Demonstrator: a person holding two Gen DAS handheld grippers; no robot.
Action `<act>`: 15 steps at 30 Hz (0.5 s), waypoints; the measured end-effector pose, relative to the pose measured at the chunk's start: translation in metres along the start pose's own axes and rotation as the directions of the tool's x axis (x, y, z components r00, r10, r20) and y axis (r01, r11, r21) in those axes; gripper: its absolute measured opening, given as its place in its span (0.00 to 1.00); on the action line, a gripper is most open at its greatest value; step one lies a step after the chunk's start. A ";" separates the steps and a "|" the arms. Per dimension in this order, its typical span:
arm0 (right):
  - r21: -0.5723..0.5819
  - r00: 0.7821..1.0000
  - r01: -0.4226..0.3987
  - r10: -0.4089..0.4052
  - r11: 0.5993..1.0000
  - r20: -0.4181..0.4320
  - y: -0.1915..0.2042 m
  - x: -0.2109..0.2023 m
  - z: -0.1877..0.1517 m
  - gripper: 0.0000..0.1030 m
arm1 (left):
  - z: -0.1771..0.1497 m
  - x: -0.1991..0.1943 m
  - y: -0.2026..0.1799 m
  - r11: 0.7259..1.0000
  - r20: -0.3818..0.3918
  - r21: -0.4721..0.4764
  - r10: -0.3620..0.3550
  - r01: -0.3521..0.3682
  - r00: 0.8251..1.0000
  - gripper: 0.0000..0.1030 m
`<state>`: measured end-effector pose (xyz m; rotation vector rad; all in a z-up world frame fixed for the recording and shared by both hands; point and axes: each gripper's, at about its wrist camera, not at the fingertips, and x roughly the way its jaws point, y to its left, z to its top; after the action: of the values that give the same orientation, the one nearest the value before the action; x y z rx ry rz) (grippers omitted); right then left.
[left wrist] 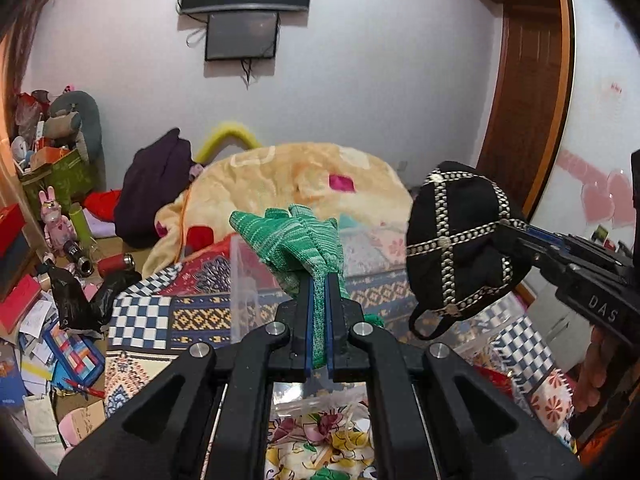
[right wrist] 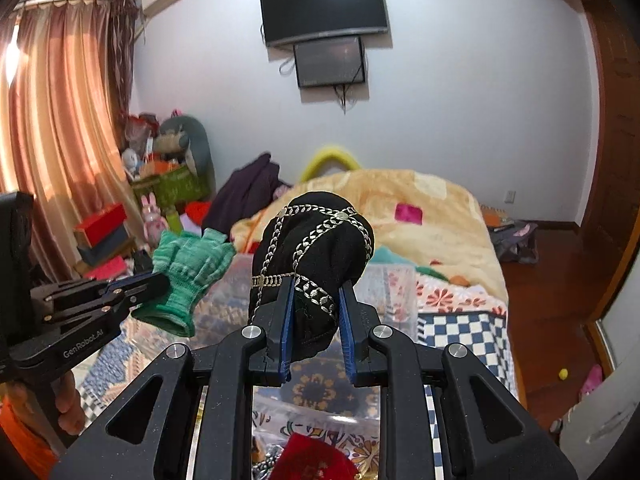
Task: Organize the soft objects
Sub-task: 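Lower the gloves and cap into the clear box and open both tools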
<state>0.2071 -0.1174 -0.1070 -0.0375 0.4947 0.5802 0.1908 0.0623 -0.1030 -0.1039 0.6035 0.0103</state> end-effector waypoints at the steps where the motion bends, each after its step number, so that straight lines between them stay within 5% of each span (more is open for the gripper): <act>1: -0.003 1.000 0.001 -0.001 1.000 -0.012 -0.001 0.004 0.000 0.18 | -0.001 0.006 0.000 1.000 -0.016 0.001 0.000 0.000 1.000 0.04; 15: -0.026 0.982 -0.008 0.003 1.000 -0.190 -0.003 0.046 -0.009 0.19 | -0.013 0.052 -0.009 1.000 -0.183 0.021 -0.019 0.023 0.983 0.04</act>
<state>0.2380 -0.0973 -0.1368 -0.1178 0.6723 0.5919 0.2265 0.0513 -0.1425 -0.0894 0.7859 -0.0268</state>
